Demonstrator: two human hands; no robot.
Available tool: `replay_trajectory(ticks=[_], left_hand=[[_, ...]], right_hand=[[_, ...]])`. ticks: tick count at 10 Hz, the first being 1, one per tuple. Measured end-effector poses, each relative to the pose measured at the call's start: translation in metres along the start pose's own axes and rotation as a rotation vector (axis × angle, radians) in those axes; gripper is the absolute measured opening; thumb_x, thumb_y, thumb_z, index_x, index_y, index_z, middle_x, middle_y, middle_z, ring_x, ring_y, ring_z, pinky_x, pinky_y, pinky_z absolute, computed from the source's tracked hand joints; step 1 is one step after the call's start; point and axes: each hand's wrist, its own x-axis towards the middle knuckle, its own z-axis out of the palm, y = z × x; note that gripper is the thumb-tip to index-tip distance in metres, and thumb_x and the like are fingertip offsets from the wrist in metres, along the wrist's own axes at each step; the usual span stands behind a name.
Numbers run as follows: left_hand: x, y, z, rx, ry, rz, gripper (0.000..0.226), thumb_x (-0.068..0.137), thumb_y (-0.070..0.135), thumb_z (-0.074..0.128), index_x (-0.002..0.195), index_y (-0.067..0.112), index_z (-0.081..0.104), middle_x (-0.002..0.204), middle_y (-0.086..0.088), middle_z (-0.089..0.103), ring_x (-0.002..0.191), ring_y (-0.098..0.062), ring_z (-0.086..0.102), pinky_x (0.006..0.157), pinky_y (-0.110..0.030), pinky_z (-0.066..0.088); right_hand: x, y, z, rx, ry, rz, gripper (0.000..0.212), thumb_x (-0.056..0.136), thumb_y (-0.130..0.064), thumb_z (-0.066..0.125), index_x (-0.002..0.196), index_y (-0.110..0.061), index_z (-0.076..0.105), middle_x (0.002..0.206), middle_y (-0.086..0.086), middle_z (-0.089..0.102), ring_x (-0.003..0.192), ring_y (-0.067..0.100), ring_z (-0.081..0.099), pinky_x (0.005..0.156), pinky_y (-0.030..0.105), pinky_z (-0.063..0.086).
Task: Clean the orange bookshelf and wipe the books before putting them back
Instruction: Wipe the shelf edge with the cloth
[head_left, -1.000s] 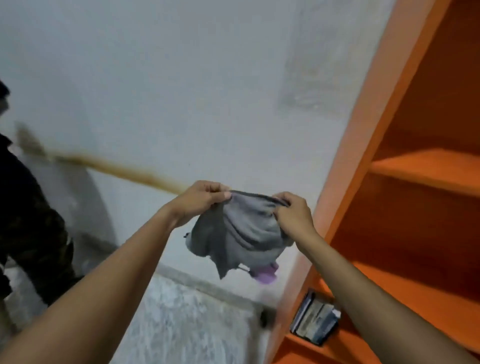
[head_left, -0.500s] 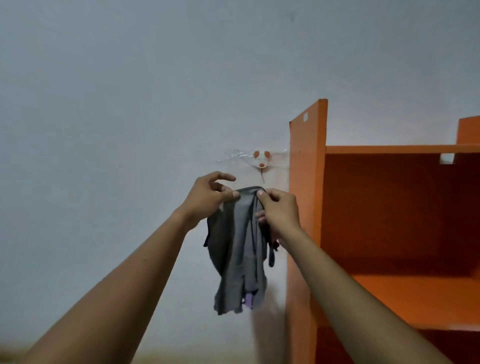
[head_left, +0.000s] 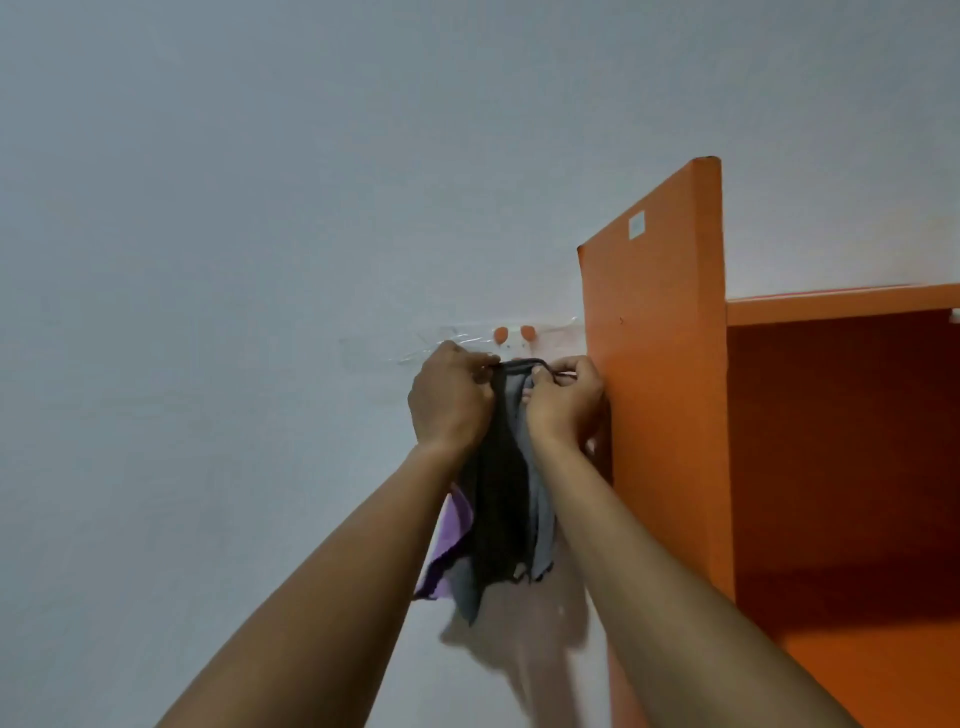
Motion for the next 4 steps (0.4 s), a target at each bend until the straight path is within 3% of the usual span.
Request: replay_trajectory(ticks=[1,2,3,4], left_hand=[[0.009,-0.021,0.022,0.137,0.025,0.106,0.026,0.092,0.018,0.060,0.105,0.029,0.080,0.099,0.000,0.064,0.092,-0.024,0.061,0.071,-0.037,0.054],[-0.014,-0.039,0.031,0.155,0.003,0.177,0.020,0.092,0.018,0.063,0.099,0.023,0.081,0.092,0.000,0.061,0.079,-0.020,0.058,0.060,-0.032,0.049],[-0.037,-0.051,0.034,0.060,-0.063,0.118,0.021,0.092,0.019,0.061,0.098,0.022,0.081,0.088,0.001,0.061,0.075,-0.020,0.058,0.061,-0.033,0.048],[-0.098,-0.070,0.031,0.014,-0.201,-0.080,0.024,0.091,0.017,0.057,0.093,0.022,0.080,0.091,0.002,0.066,0.086,-0.024,0.065,0.069,-0.036,0.051]], right_hand=[[0.011,0.019,0.017,-0.073,0.120,0.033,0.029,0.088,-0.009,0.072,0.069,-0.021,0.054,0.083,0.004,0.071,0.079,0.026,0.072,0.067,0.033,0.054],[-0.002,0.039,0.005,-0.084,0.080,0.086,0.025,0.089,-0.009,0.071,0.068,-0.019,0.062,0.082,0.002,0.072,0.081,0.025,0.071,0.071,0.036,0.056],[-0.027,0.055,-0.019,-0.128,-0.034,0.086,0.023,0.093,-0.005,0.065,0.095,-0.020,0.081,0.099,-0.002,0.078,0.096,0.021,0.072,0.090,0.036,0.059],[-0.059,0.071,-0.049,-0.284,-0.180,0.064,0.040,0.100,-0.004,0.050,0.131,-0.020,0.070,0.131,-0.001,0.070,0.117,0.023,0.066,0.103,0.031,0.052]])
